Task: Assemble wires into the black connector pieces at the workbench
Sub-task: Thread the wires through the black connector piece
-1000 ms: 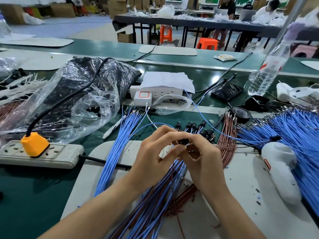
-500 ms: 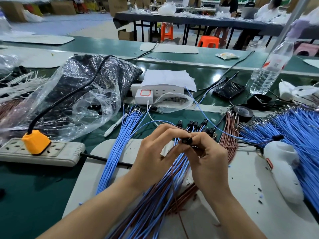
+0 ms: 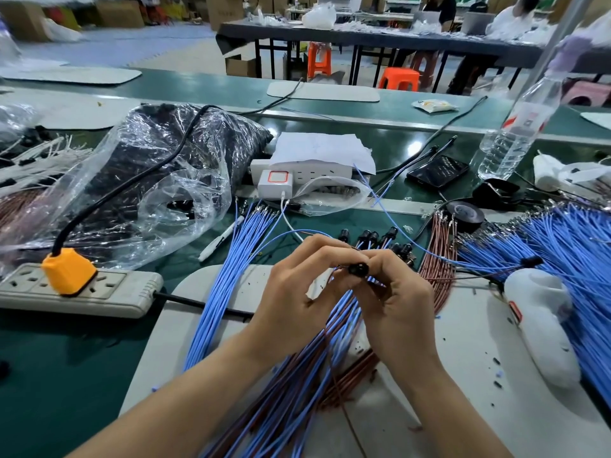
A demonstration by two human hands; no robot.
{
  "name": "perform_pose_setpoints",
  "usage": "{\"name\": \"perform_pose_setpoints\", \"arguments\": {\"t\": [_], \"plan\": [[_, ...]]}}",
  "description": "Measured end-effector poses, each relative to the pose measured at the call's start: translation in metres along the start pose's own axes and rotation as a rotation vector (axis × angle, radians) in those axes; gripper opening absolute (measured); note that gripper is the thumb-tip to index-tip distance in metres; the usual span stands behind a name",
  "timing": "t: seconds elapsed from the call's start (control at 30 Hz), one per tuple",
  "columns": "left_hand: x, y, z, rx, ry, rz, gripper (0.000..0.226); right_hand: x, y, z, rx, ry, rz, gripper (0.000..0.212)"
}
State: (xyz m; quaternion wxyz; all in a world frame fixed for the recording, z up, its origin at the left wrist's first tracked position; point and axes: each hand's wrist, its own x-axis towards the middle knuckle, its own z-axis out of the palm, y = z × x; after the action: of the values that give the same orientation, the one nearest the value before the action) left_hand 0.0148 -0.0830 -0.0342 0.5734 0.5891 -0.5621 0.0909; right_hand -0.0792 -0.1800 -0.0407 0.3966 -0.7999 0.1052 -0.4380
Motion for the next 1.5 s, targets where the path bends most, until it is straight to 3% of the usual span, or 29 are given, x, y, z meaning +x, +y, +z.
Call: {"name": "perform_pose_setpoints", "arguments": {"t": [0.13, 0.5, 0.6, 0.67, 0.77, 0.83, 1.07, 1.5], "plan": [[0.000, 0.000, 0.000, -0.033, -0.017, 0.002, 0.015, 0.000, 0.001, -0.001, 0.016, -0.014, -0.002, 0.001], [-0.002, -0.002, -0.001, 0.028, -0.029, 0.021, 0.016, 0.002, 0.003, 0.004, 0.046, -0.048, 0.047, 0.005], [-0.001, -0.003, 0.001, 0.060, -0.036, 0.011, 0.019, 0.003, 0.004, 0.002, 0.040, -0.063, 0.077, 0.017], [-0.001, -0.005, 0.001, 0.112, -0.045, 0.010, 0.023, 0.006, 0.003, -0.003, 0.132, -0.085, 0.182, 0.028], [-0.001, -0.006, 0.002, 0.132, -0.063, 0.000, 0.024, 0.011, -0.001, -0.011, 0.501, -0.074, 0.392, 0.012], [-0.001, -0.006, 0.003, 0.136, -0.079, -0.005, 0.021, 0.012, -0.002, -0.015, 0.623, -0.117, 0.454, 0.011], [0.000, -0.007, 0.001, 0.163, -0.056, -0.012, 0.022, 0.012, -0.003, -0.014, 0.673, -0.120, 0.490, 0.009], [-0.001, -0.012, 0.000, 0.204, -0.081, 0.021, 0.018, 0.010, -0.006, -0.011, 0.455, -0.089, 0.438, 0.020]]}}
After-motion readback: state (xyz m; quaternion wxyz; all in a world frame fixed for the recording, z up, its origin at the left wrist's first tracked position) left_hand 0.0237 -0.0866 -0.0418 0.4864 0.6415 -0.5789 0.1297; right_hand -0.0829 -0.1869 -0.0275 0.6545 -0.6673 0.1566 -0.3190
